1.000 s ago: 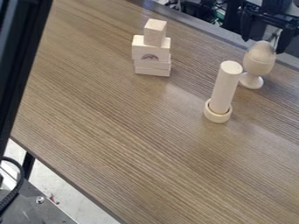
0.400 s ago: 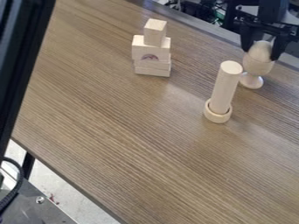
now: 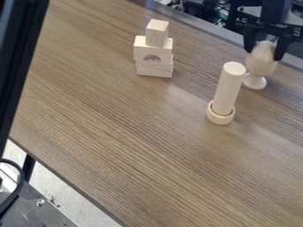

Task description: Put the round ball in the right table

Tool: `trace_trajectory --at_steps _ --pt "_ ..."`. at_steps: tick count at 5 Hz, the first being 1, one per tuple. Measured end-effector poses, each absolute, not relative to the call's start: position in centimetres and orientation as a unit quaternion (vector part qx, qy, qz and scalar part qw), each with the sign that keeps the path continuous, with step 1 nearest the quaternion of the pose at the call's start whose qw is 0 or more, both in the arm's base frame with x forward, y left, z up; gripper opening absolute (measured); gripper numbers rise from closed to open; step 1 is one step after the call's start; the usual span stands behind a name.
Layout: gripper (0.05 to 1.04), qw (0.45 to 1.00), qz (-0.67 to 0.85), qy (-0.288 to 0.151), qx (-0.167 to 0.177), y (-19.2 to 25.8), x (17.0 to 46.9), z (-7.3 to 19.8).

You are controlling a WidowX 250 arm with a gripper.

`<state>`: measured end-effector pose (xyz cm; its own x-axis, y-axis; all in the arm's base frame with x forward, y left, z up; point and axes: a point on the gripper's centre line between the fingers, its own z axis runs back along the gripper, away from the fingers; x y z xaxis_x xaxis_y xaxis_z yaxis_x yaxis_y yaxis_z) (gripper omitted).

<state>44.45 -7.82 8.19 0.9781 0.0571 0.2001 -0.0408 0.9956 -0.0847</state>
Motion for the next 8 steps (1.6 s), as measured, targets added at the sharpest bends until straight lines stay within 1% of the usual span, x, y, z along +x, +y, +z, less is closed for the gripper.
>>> trace_trajectory --at_steps 1,2,3,4,5,6,7,8 --pt "0.725 0.993 0.038 -0.107 -0.033 -7.6 44.4 8.5" --pt "0.725 0.992 0.053 -0.109 -0.018 -7.0 44.4 9.1" --pt "0.725 0.985 0.065 -0.158 -0.011 -6.5 44.6 13.2" --pt "0.725 0.978 0.076 -0.192 -0.006 -6.0 44.3 16.0" --pt "0.725 0.977 0.081 -0.196 0.002 -5.3 43.7 16.6" --pt "0.725 0.979 0.083 -0.183 0.011 -4.7 43.3 15.8" --pt "0.725 0.981 0.094 -0.17 0.024 -2.8 42.9 14.5" --pt "0.725 0.978 0.107 -0.174 0.032 -1.1 43.1 14.5"
